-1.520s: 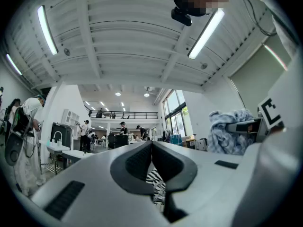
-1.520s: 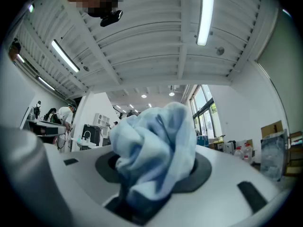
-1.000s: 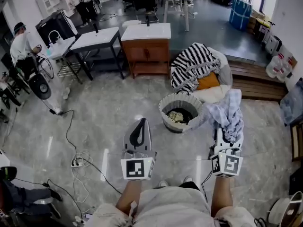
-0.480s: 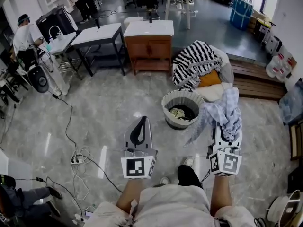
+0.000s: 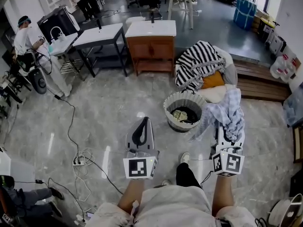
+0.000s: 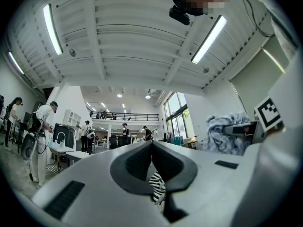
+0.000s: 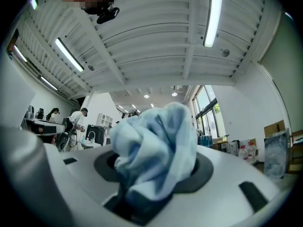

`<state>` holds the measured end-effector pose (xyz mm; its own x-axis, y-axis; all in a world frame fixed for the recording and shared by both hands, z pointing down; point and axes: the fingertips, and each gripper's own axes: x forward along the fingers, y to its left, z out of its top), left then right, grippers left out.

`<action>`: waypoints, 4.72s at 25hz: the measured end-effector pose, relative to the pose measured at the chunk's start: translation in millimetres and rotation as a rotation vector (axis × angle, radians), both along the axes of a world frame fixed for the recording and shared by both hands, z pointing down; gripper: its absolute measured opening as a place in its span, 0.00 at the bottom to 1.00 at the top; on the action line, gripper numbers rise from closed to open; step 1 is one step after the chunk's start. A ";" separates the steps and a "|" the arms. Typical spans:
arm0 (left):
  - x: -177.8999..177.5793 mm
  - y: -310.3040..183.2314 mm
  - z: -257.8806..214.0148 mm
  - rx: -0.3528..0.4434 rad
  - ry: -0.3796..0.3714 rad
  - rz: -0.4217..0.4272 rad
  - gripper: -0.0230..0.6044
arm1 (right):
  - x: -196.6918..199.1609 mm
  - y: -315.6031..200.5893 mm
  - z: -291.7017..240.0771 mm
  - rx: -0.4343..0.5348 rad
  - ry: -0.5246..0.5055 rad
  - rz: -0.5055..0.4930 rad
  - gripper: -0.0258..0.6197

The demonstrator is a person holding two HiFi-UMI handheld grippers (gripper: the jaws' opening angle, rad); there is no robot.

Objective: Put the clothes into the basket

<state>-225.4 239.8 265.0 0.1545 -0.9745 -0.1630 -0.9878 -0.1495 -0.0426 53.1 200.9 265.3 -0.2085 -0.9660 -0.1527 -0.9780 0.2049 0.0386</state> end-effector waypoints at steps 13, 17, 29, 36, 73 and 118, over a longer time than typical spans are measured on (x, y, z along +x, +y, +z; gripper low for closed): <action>51.1 -128.2 0.6 -0.004 -0.006 0.005 0.04 | 41.5 -129.2 12.9 -0.015 -0.003 -0.019 0.38; 69.7 -172.2 0.5 -0.011 0.004 -0.006 0.04 | 61.9 -171.4 16.0 -0.028 -0.007 -0.024 0.38; 127.1 -271.8 -4.6 0.014 -0.010 -0.020 0.04 | 113.6 -268.7 21.8 -0.034 -0.046 -0.055 0.38; 141.4 -312.1 2.5 -0.009 -0.032 -0.008 0.04 | 120.5 -311.7 28.3 -0.038 -0.058 -0.074 0.38; 108.3 -563.1 181.4 -0.099 -0.023 0.299 0.04 | 26.8 -495.1 264.6 -0.505 0.018 0.000 0.38; 114.9 -535.2 325.6 -0.358 -0.024 0.422 0.04 | 29.9 -409.7 702.1 -1.517 -0.062 0.172 0.57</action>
<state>-110.5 -295.4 590.6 0.5432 -0.8210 0.1759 -0.8385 -0.5414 0.0622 83.0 -208.8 967.4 -0.1117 -0.2249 0.9680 -0.9854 -0.1008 -0.1371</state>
